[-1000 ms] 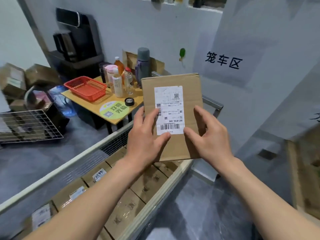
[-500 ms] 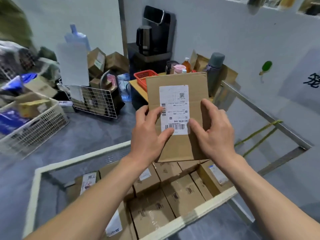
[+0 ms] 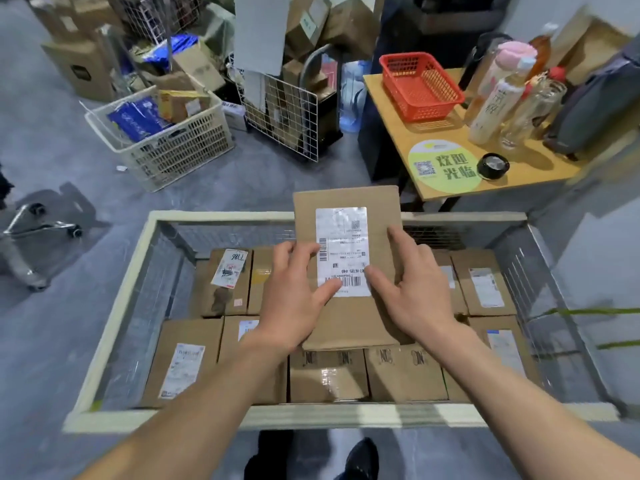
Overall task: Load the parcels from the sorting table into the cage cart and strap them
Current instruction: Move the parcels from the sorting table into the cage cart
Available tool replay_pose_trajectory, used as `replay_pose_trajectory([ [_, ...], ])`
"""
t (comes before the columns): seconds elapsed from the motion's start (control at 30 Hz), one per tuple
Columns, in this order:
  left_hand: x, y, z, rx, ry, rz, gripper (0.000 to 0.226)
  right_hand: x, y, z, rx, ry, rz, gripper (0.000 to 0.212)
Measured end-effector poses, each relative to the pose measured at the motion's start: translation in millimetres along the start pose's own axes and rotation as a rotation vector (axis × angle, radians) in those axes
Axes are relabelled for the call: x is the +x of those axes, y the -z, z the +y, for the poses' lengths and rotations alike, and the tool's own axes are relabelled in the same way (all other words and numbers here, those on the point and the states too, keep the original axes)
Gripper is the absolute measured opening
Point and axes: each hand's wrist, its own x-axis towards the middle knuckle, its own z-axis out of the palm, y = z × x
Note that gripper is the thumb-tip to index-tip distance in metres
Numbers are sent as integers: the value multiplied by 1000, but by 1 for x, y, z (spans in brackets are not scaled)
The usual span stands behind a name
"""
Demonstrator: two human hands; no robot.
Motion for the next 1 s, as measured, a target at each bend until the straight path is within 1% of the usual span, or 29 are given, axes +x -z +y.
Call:
replay_pose_trajectory([
  [0.1, -15, -26, -35, -9, 125, -64, 60, -9, -40, 25, -17, -31, -104, 74],
  [0.2, -27, -51, -69, -21, 197, -116, 59, -18, -75, 46, -40, -75, -204, 72],
  [0.3, -31, -70, -97, 36, 237, -210, 59, -28, -105, 62, -34, -117, -258, 72],
  [0.43, -30, -90, -124, 25, 233, -258, 60, -37, -136, 79, -29, -184, -277, 75],
  [0.5, -29, -97, -131, 14, 246, -264, 69, -38, -146, 85, -15, -218, -265, 79],
  [0.6, -27, -106, -141, 8, 297, -292, 94, -37, -158, 93, -4, -246, -245, 81],
  [0.67, -25, -111, -148, 0, 331, -325, 103, -36, -166, 97, 8, -251, -246, 82],
  [0.73, -24, -115, -155, 8, 350, -359, 103, -38, -176, 102, 14, -268, -273, 85],
  [0.83, -32, -119, -165, 52, 360, -412, 95, -49, -190, 109, 18, -294, -339, 86],
  [0.93, -43, -123, -174, 91, 372, -418, 80, -58, -197, 113, 23, -290, -356, 79],
  [1.0, -44, -127, -180, 91, 401, -422, 77, -56, -201, 114, 10, -288, -363, 76],
])
